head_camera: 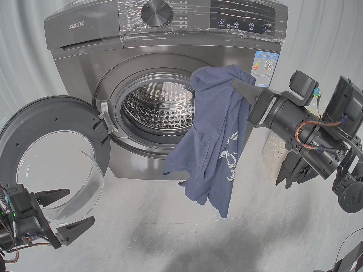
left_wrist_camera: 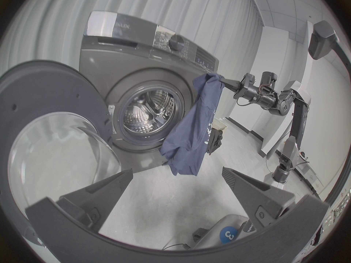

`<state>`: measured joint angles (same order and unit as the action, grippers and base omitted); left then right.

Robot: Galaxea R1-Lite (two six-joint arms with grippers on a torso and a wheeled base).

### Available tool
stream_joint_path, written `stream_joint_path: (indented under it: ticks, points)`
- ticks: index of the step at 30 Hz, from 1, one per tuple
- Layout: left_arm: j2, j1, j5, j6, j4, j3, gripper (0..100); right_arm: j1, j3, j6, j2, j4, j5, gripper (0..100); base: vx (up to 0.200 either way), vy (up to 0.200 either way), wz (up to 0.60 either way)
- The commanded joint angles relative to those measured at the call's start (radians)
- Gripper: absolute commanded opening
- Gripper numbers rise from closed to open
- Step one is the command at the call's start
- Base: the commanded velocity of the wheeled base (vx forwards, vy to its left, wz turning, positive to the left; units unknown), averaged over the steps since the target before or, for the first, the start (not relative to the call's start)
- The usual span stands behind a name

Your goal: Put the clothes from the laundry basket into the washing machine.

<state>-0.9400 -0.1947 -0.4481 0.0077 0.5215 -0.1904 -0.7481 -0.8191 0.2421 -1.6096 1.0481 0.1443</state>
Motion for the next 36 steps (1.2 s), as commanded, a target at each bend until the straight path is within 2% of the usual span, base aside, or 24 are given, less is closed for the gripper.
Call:
stream_joint_path:
  ticks: [1, 4, 7, 15, 25, 30, 36]
  points:
    - [-0.171, -0.054, 0.011, 0.006, 0.022, -0.024, 100, -0.016, -0.003, -0.001, -0.012, 0.016, 0.005, 0, 0.000, 0.000, 0.00]
    - [-0.238, -0.060, 0.011, 0.032, 0.025, -0.046, 100, -0.030, -0.002, 0.000, -0.012, 0.016, 0.005, 0, 0.000, 0.000, 0.00]
    - [-0.306, -0.074, 0.011, 0.038, 0.043, -0.066, 100, -0.030, -0.002, 0.000, -0.012, 0.016, 0.005, 0, 0.000, 0.000, 0.00]
    - [-0.484, -0.152, 0.011, 0.021, 0.199, -0.090, 100, -0.033, -0.002, 0.000, -0.013, 0.016, 0.003, 0, 0.000, 0.000, 0.00]
    - [-0.720, -0.155, 0.008, 0.015, 0.388, -0.099, 100, -0.039, -0.003, -0.001, -0.016, 0.016, 0.005, 0, 0.000, 0.000, 0.00]
    - [-0.836, -0.166, 0.008, -0.012, 0.460, -0.087, 100, -0.053, 0.005, -0.001, -0.016, 0.050, 0.005, 0, 0.000, 0.000, 0.00]
    - [-0.930, -0.178, 0.008, -0.020, 0.555, -0.087, 100, -0.056, 0.005, -0.001, -0.018, 0.059, 0.005, 0, 0.000, 0.000, 0.00]
